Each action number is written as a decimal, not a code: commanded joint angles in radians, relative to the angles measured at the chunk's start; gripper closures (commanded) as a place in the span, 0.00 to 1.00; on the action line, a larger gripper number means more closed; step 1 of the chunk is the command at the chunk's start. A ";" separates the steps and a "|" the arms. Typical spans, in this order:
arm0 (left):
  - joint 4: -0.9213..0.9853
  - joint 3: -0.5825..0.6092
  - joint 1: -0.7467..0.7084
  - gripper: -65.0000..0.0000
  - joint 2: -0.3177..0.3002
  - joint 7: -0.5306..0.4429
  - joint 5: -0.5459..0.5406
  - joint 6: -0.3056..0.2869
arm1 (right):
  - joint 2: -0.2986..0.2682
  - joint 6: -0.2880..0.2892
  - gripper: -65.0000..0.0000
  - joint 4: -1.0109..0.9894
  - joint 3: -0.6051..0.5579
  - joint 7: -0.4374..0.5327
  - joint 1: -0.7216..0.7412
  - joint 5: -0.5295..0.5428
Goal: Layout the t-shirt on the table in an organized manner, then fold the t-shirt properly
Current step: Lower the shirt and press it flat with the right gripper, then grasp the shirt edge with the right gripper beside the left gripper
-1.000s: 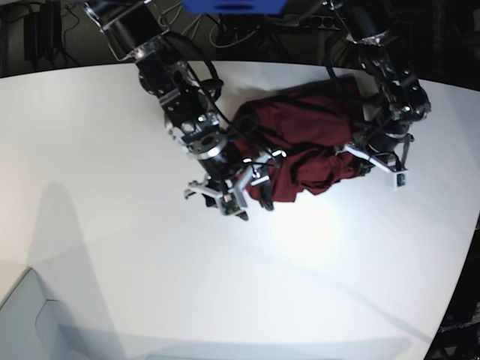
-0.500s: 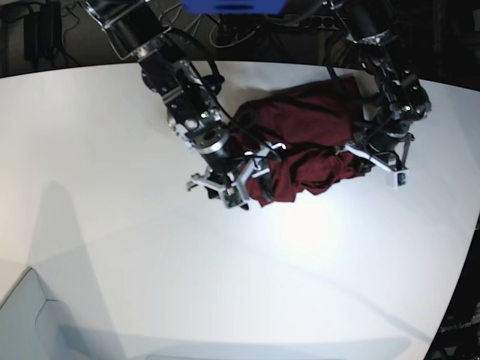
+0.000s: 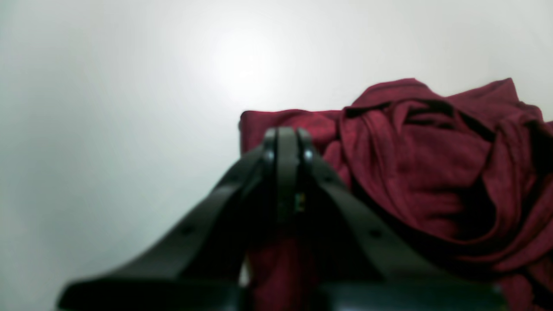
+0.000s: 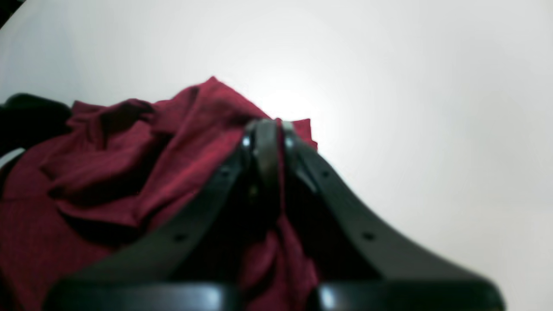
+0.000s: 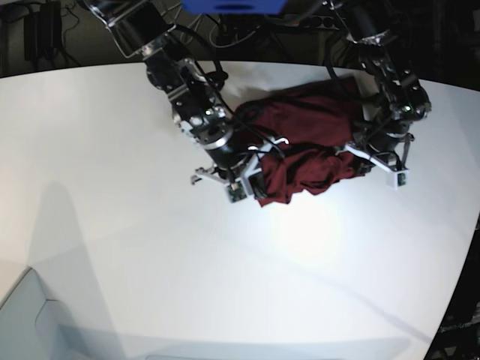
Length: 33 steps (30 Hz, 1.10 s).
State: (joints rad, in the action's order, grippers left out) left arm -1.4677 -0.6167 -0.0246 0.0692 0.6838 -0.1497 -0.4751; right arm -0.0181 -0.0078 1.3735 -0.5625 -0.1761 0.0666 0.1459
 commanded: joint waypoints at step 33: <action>-0.031 0.004 0.010 1.00 -0.093 -0.008 -0.317 -0.004 | -0.066 0.007 1.00 0.254 -0.324 0.033 -0.189 -0.004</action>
State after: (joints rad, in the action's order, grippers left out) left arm -1.4799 -0.6147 -0.0196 -0.0254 0.6895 -0.4511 -0.4725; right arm -0.0986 -0.0040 1.6093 -0.8871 -0.1722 -0.1303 0.1387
